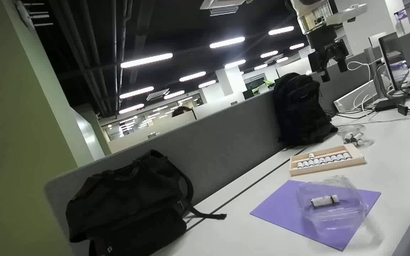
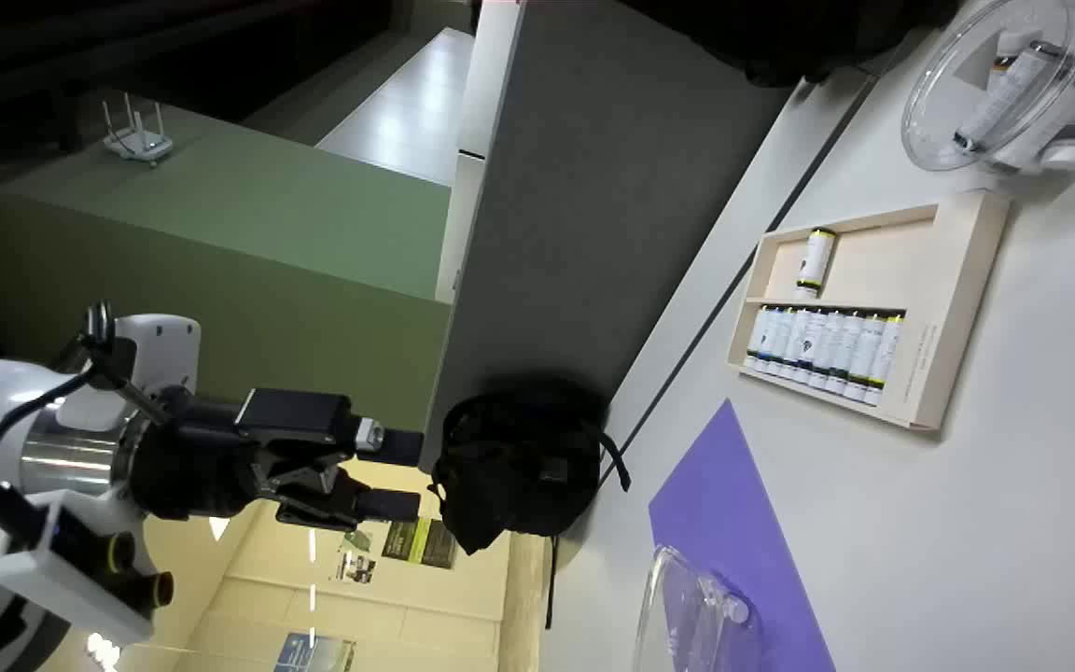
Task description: Move one bottle from the bottom compartment of the box to the table
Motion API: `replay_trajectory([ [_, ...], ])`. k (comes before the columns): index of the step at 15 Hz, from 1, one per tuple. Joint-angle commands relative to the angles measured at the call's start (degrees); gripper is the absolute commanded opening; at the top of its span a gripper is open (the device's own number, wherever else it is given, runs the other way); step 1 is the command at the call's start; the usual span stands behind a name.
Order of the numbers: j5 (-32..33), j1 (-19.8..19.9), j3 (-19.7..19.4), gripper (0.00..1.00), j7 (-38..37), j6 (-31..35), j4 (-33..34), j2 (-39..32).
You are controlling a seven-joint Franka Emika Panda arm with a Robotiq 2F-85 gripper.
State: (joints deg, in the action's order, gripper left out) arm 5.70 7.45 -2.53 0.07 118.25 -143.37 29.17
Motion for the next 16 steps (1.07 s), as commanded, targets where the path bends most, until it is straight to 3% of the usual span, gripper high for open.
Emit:
replay_trajectory([
  [1,0.28,-0.58,-0.53,1.00,-0.23,-0.16,0.11,-0.05],
  [8,0.28,-0.58,-0.53,1.00,-0.23,-0.16,0.11,-0.05],
  [16,-14.55,0.14,-4.79,1.00,-7.37,8.65,17.65,-19.05],
])
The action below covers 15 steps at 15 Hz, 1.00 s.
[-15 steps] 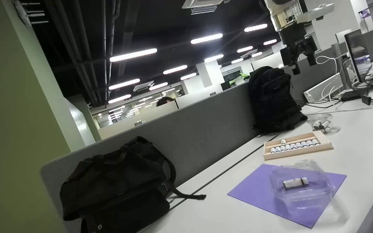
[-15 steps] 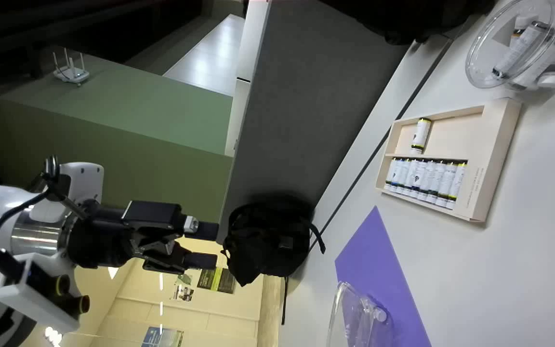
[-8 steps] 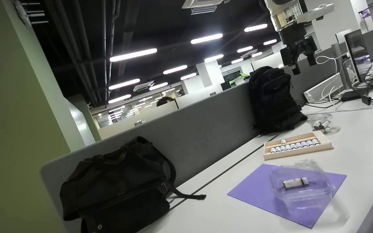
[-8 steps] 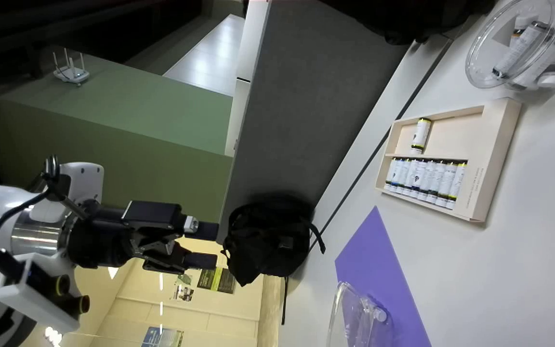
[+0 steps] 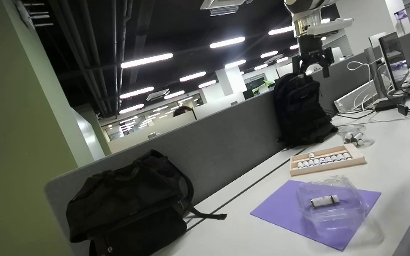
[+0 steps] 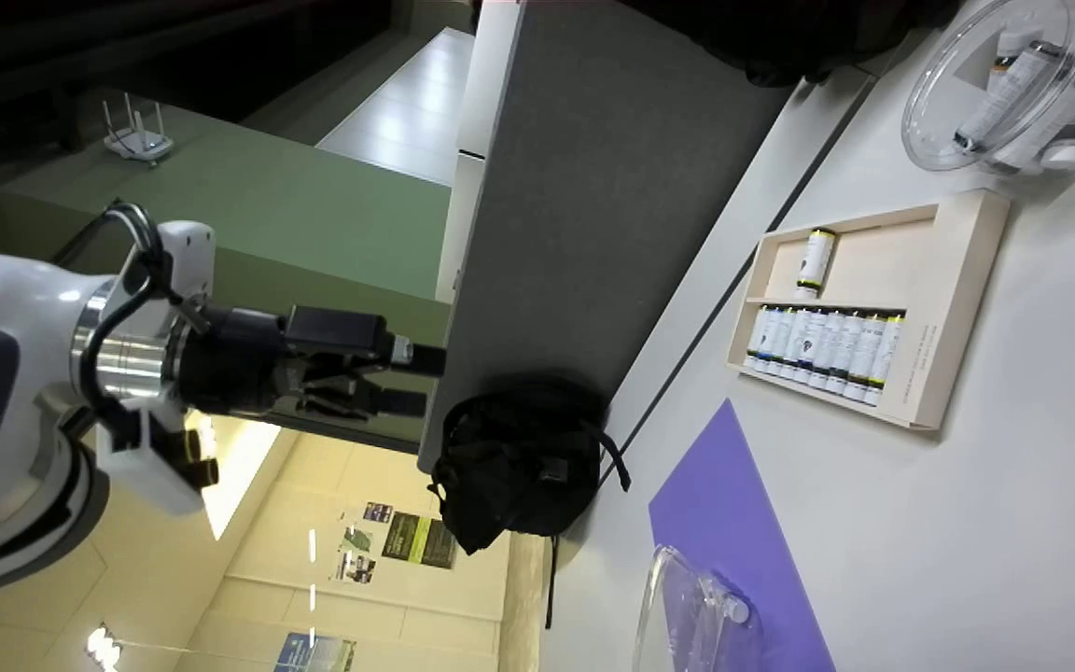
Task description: Move one bottle from the bottom compartment of the box to the table
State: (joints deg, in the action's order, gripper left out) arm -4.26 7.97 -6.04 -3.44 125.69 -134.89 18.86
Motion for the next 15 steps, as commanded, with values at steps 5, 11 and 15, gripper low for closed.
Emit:
replay_trajectory([
  [5,-11.71,0.62,-2.81,1.00,-7.68,0.99,24.88,-23.41],
  [11,-11.40,0.73,-2.55,1.00,-5.53,2.89,23.35,-23.67],
  [15,-11.32,0.83,-2.78,1.00,-7.21,4.04,23.61,-25.30],
])
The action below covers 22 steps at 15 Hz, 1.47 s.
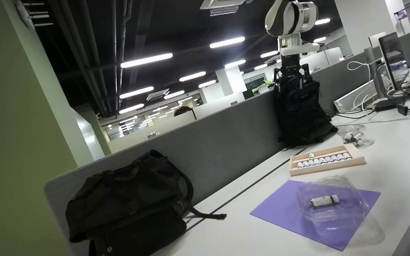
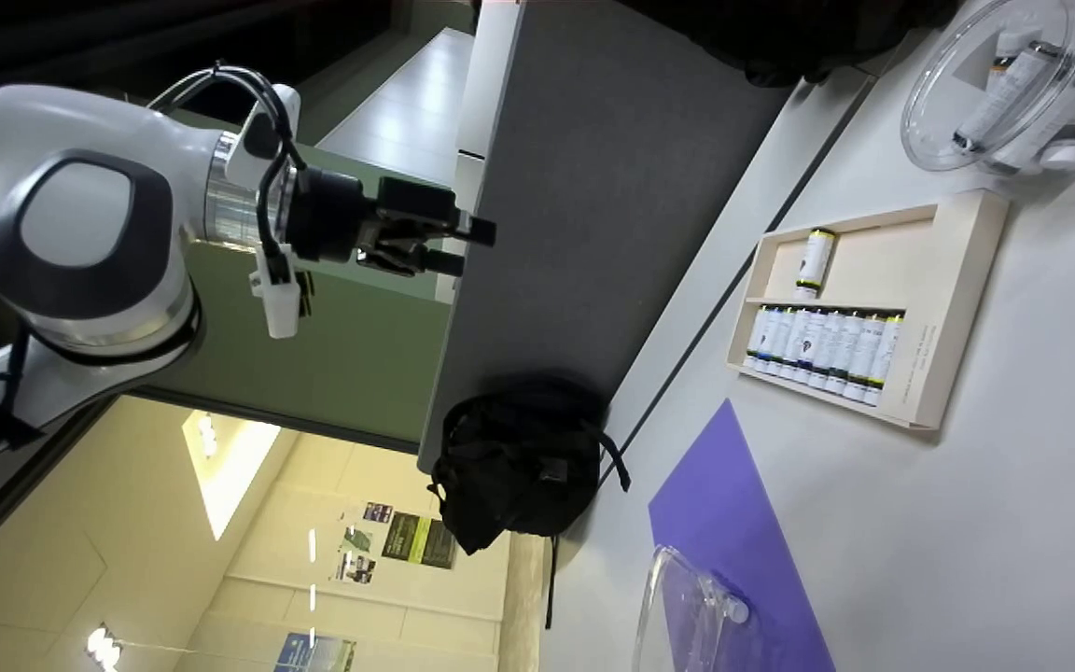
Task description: Move one bottle from the bottom compartment of the box to the table
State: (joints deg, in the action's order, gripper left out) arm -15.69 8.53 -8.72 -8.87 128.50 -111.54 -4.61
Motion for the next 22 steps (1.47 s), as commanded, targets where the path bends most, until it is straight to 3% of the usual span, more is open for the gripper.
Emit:
replay_trajectory([
  [1,-1.45,0.52,-0.25,1.00,-2.77,2.72,-0.04,-3.43],
  [6,-4.87,0.67,-0.07,1.00,-7.82,8.81,-2.03,-10.78],
  [12,-7.34,0.10,1.88,1.00,-8.60,18.00,-1.42,-22.22],
  [16,-6.15,-0.29,2.51,1.00,-10.39,16.87,5.43,-29.11],
  [18,-4.94,-0.58,1.92,1.00,-12.21,12.22,9.97,-31.56],
  [19,-6.07,-0.11,2.94,1.00,-8.74,16.86,4.27,-28.97],
  [22,-5.82,-0.07,2.75,1.00,-9.56,14.18,8.14,-31.09],
])
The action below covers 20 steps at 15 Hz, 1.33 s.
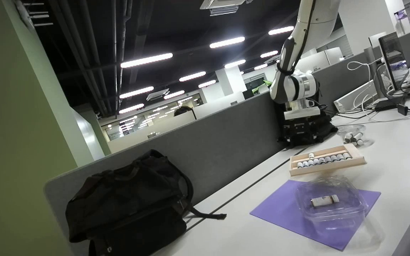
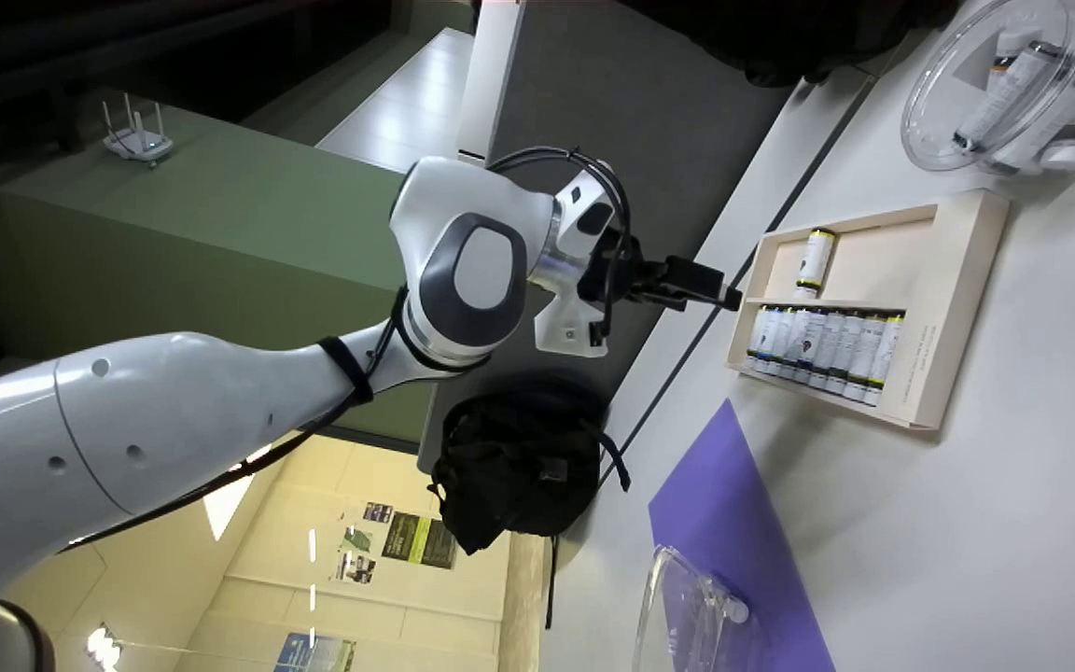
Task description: Move one bottle from the bottom compartment of the box to the table
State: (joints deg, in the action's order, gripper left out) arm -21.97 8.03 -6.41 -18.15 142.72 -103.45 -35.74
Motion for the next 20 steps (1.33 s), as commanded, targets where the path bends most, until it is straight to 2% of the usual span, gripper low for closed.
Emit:
replay_trajectory([
  [1,0.50,0.44,0.40,1.00,-0.34,-0.21,0.29,-0.08],
  [4,0.64,0.43,0.37,1.00,-0.41,-0.46,0.36,-0.08],
  [8,0.25,-0.74,0.78,1.00,-4.14,-1.72,5.81,-4.50],
  [13,2.81,-3.78,-0.73,1.00,-10.99,-6.43,14.29,-12.75],
  [20,4.16,-3.95,-2.19,1.00,-16.98,-14.78,24.39,-20.42],
])
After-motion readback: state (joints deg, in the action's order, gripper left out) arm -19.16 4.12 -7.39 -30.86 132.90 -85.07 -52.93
